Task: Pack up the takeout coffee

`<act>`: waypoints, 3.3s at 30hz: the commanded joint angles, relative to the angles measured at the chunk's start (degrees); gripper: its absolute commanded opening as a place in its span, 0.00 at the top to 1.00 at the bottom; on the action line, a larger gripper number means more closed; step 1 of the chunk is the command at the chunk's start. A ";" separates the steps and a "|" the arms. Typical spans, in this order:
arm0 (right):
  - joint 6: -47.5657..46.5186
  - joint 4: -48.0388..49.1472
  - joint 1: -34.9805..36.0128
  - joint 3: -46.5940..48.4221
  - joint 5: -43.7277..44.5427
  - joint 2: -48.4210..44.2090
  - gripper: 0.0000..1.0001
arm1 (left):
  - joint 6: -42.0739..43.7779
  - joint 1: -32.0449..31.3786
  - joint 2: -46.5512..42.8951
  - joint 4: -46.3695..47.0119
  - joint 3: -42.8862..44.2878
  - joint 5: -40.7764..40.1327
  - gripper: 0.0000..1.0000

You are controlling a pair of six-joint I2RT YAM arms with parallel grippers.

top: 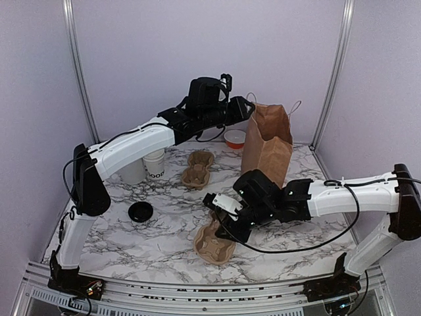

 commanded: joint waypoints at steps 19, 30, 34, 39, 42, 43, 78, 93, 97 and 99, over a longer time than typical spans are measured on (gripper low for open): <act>-0.73 -4.01 0.14 8.53 -5.65 -7.13 0.67 | -9.86 6.42 -10.57 5.94 -10.47 12.59 1.00; 1.21 -6.67 -0.64 21.61 -14.79 -14.01 0.68 | -10.47 6.77 -13.24 4.61 -13.28 17.68 1.00; 2.39 -6.78 -1.31 26.67 -15.18 -15.94 0.68 | -11.94 6.70 -13.85 4.90 -13.45 20.20 1.00; 2.48 -8.29 -3.45 32.39 -9.33 -17.15 0.68 | -12.79 5.62 -15.67 4.96 -14.09 21.87 1.00; 2.36 -8.72 -5.50 33.87 -5.38 -17.85 0.68 | -12.69 4.50 -17.42 4.99 -15.42 21.89 1.00; 2.19 -8.77 -5.89 34.20 -4.03 -18.20 0.68 | -12.68 4.09 -18.08 4.95 -16.23 21.94 1.00; -0.24 -9.60 -13.81 25.06 -1.61 -25.95 0.68 | 1.63 -5.29 -42.57 4.86 -47.63 31.56 1.00; -0.34 -8.36 -16.66 26.44 -2.12 -24.02 0.68 | 17.10 -0.68 -43.22 -9.42 -39.55 35.74 1.00; 0.54 -7.53 -17.02 25.44 -3.82 -23.77 0.68 | 16.16 0.58 -43.66 -8.92 -40.78 35.01 1.00; 1.49 -6.62 -17.02 24.39 -5.71 -23.52 0.68 | 14.97 0.65 -43.83 -8.07 -42.07 34.84 1.00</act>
